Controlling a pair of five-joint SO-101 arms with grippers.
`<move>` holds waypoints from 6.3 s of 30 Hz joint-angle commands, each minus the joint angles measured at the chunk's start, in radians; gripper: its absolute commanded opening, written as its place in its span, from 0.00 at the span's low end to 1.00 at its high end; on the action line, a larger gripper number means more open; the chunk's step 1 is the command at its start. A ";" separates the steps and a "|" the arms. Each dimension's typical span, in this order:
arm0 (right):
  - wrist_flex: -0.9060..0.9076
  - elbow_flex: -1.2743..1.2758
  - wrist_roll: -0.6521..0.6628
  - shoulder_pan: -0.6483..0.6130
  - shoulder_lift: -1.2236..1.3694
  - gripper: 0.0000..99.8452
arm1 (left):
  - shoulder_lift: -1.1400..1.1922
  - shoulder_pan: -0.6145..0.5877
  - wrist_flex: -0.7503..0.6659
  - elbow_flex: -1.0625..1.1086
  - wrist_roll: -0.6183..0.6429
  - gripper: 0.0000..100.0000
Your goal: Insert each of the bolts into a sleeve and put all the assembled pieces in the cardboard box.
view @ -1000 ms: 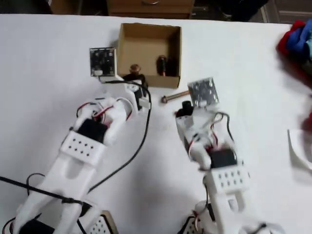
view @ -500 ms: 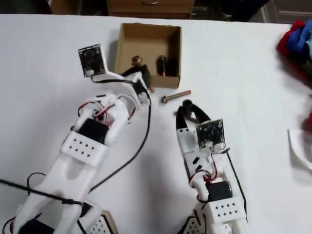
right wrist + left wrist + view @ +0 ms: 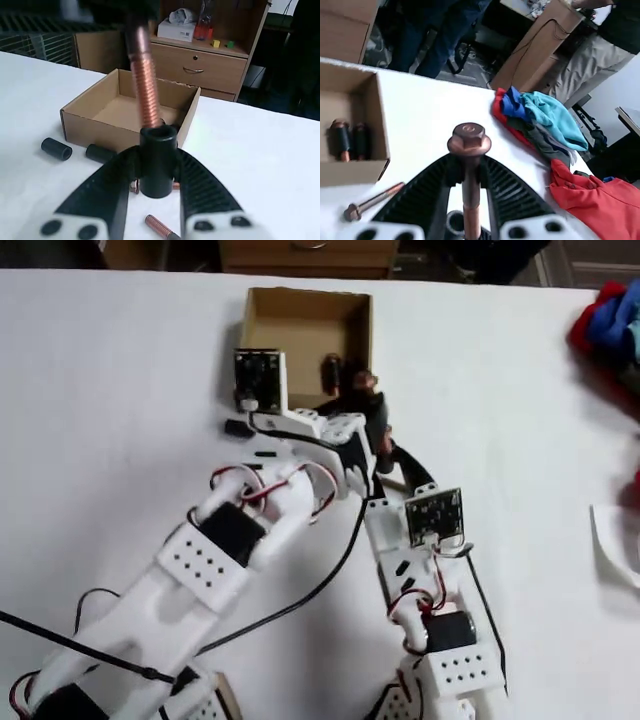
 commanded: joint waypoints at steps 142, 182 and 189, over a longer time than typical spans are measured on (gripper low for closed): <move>0.053 0.009 0.103 0.012 0.001 0.02 | 0.275 0.021 0.365 -0.274 -0.118 0.10; 0.941 -2.174 -0.121 0.012 1.684 0.02 | -0.040 -0.635 0.021 0.447 -0.752 0.14; 1.063 -2.974 -0.121 0.008 2.259 0.02 | -0.038 -0.657 -0.057 0.487 -0.720 0.12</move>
